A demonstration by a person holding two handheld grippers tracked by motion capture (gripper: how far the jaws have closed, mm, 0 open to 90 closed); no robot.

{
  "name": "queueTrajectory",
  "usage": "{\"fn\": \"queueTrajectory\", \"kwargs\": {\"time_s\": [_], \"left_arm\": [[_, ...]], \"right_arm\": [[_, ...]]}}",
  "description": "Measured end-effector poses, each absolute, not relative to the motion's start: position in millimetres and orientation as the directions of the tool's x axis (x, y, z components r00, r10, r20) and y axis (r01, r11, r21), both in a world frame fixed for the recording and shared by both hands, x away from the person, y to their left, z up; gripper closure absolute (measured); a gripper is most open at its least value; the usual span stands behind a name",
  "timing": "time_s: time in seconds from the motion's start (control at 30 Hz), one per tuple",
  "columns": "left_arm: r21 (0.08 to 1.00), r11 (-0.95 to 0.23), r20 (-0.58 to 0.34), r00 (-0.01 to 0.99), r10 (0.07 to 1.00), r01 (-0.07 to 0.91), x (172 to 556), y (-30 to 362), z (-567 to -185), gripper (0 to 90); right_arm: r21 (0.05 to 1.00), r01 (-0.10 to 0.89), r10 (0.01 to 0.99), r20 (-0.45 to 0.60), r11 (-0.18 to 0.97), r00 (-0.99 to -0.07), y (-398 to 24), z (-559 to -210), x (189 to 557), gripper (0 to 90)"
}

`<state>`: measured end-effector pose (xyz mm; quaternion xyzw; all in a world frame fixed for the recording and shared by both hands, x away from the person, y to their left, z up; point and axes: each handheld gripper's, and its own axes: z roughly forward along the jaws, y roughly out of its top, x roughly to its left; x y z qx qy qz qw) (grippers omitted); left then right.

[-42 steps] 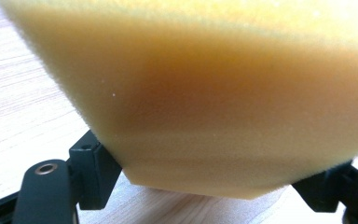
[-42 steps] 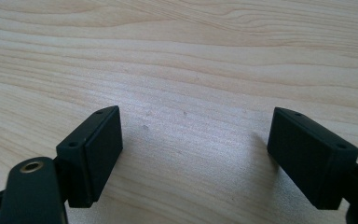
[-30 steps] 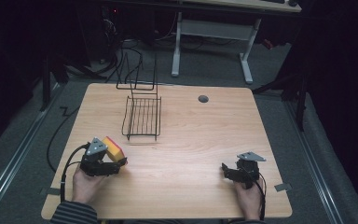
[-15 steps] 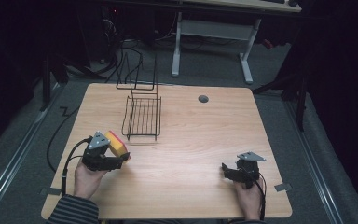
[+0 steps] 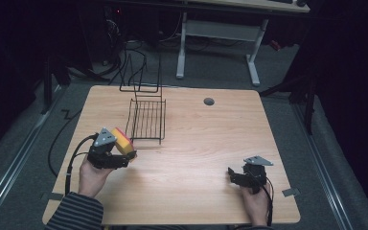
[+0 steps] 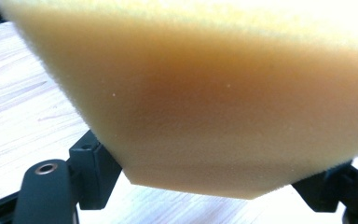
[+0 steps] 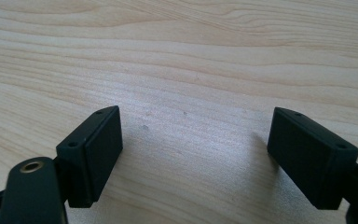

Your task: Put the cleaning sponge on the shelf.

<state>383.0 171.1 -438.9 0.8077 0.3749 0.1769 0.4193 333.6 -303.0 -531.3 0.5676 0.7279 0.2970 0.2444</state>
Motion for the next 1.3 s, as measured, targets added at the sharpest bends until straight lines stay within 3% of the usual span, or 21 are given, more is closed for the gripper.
{"fn": "queueTrajectory", "kwargs": {"time_s": [1.3], "left_arm": [[0.837, -0.366, 0.02, 0.646, 0.763, 0.407, 439, 132, -422, 22.6]], "right_arm": [[0.71, 0.681, 0.971, -0.017, 0.18, -0.239, -303, -531, 333, 18.1]]}}
